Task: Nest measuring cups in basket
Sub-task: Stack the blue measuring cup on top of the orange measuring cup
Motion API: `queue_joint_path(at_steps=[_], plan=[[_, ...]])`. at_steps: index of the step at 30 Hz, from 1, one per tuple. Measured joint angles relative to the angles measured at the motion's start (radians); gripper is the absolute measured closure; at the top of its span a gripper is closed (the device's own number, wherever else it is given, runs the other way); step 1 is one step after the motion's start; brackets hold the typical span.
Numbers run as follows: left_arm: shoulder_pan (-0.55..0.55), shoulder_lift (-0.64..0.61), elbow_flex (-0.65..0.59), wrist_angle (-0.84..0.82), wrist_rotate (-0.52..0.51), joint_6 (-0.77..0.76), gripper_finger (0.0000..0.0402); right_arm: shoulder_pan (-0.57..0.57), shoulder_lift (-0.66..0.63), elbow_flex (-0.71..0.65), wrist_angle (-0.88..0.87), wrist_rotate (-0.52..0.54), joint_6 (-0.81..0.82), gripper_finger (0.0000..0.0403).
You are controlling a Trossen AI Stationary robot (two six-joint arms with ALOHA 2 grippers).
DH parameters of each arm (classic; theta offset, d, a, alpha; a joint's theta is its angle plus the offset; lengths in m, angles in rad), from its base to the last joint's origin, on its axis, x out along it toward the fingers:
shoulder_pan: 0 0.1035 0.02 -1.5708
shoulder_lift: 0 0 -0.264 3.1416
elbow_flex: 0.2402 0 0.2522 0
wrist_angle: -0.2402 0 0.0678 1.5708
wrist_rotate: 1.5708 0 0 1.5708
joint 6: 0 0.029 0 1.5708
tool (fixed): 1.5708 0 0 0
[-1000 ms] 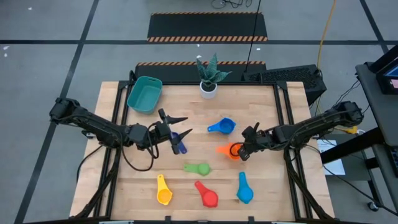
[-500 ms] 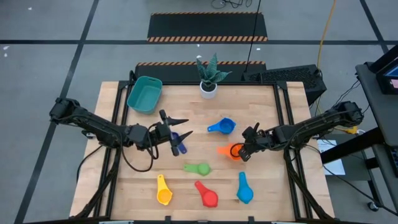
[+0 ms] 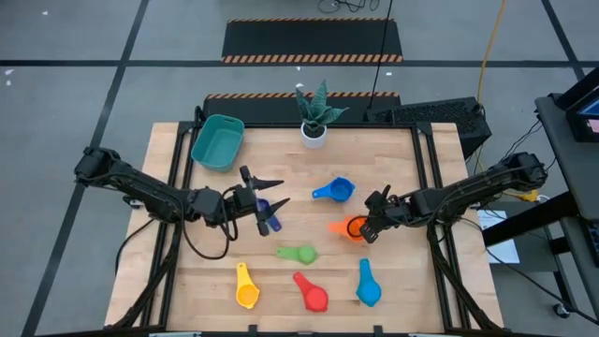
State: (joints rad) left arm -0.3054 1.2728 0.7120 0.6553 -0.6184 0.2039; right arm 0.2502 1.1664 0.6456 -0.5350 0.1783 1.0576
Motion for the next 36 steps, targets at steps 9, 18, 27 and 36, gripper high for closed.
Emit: queue_joint_path(at_steps=[9, 18, 27, 36], plan=[[-0.012, 0.000, 0.000, 0.012, 0.000, 0.009, 0.0174, 0.000, 0.000, 0.000, 0.000, 0.000, -0.008, 0.0387], [-0.013, 0.000, 0.000, 0.014, -0.001, 0.011, 0.0174, 0.000, 0.000, -0.001, 0.000, 0.000, -0.012, 0.0387], [-0.031, 0.000, 0.000, 0.044, -0.001, 0.012, 0.0174, 0.000, 0.000, -0.001, 0.000, 0.002, -0.024, 0.0383], [-0.046, 0.000, 0.000, 0.057, -0.001, 0.013, 0.0174, 0.000, 0.000, -0.001, 0.000, 0.024, -0.024, 0.0329]])
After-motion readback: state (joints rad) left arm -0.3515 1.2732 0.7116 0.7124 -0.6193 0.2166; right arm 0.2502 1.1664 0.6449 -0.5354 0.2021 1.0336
